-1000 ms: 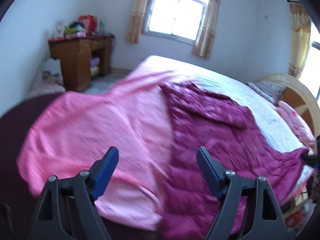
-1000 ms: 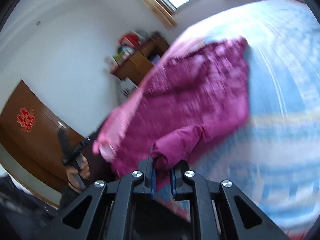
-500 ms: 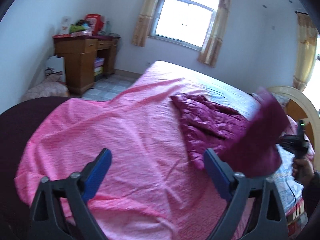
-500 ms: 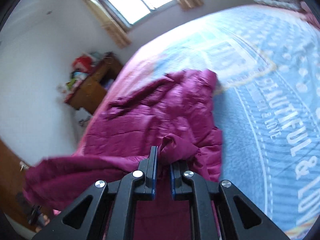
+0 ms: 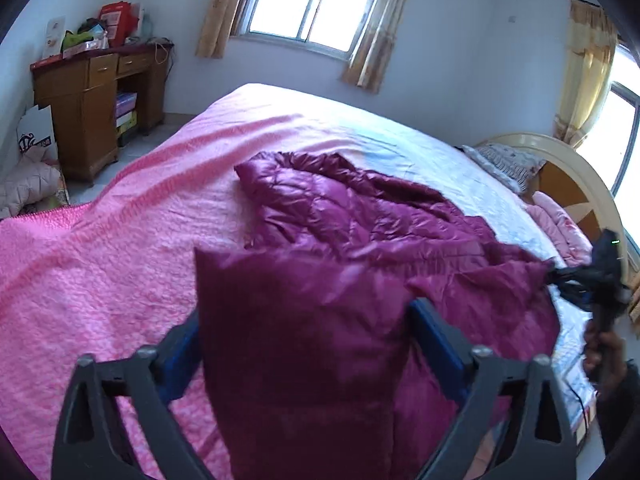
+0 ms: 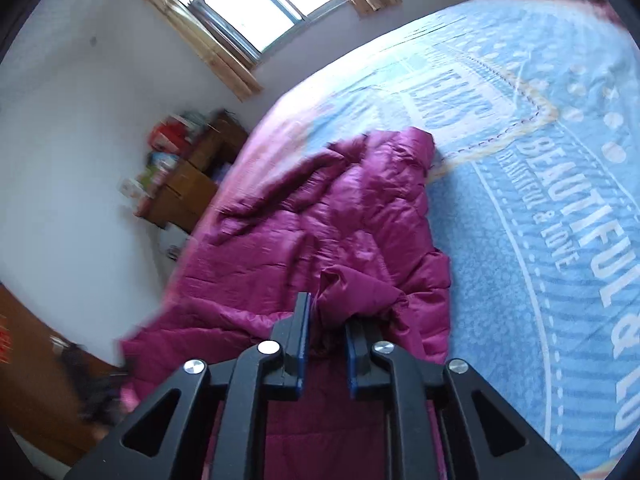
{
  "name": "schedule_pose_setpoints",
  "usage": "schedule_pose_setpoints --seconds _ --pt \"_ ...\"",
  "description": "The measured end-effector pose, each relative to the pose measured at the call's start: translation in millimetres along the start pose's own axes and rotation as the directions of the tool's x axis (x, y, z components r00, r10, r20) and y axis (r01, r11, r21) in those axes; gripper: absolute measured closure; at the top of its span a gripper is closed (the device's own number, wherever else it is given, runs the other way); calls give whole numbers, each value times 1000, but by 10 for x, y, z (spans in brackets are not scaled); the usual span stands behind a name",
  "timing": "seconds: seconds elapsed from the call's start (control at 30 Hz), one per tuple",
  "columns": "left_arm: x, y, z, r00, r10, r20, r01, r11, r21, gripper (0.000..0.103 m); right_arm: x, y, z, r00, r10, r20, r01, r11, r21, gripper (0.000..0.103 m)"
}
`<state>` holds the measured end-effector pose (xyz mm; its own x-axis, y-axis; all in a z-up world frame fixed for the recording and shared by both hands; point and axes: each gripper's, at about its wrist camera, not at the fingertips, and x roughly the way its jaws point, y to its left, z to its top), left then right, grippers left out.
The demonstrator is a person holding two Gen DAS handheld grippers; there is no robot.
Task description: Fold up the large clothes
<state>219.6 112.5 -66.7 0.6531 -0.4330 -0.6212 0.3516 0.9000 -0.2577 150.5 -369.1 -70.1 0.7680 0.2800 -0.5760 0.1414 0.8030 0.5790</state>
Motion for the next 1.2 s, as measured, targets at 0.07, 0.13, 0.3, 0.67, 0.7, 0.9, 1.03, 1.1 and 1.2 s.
schedule_pose_setpoints --seconds 0.07,0.13,0.3,0.67,0.7,0.9,1.03,1.1,1.2 --pt "35 -6 -53 1000 20 -18 -20 1000 7 11 -140 1 27 999 33 12 -33 999 -7 43" --pt "53 -1 -84 999 32 -39 -32 999 10 11 -314 15 56 998 -13 63 17 998 -65 17" --pt "111 98 -78 998 16 -67 -20 998 -59 9 -391 -97 90 995 -37 98 47 994 -100 16" --pt "303 156 -167 993 -50 -109 33 987 -156 48 521 42 -131 974 -200 -109 153 929 -337 86" --pt "268 140 -176 994 -46 -97 31 989 -147 61 515 96 -173 973 -213 -94 165 916 -366 87" --pt "-106 -29 -194 999 -36 30 39 994 -97 90 82 246 -340 978 -204 43 205 904 -376 94" --pt "-332 -164 -90 996 -40 76 43 998 -45 92 -363 418 -326 974 -172 150 217 900 -377 94" --pt "-420 -246 27 995 -36 90 37 999 -7 92 -545 533 -241 965 -155 209 227 895 -384 94" --pt "-476 -330 133 991 -31 131 27 999 31 92 -685 654 -106 955 -138 261 234 892 -386 94"
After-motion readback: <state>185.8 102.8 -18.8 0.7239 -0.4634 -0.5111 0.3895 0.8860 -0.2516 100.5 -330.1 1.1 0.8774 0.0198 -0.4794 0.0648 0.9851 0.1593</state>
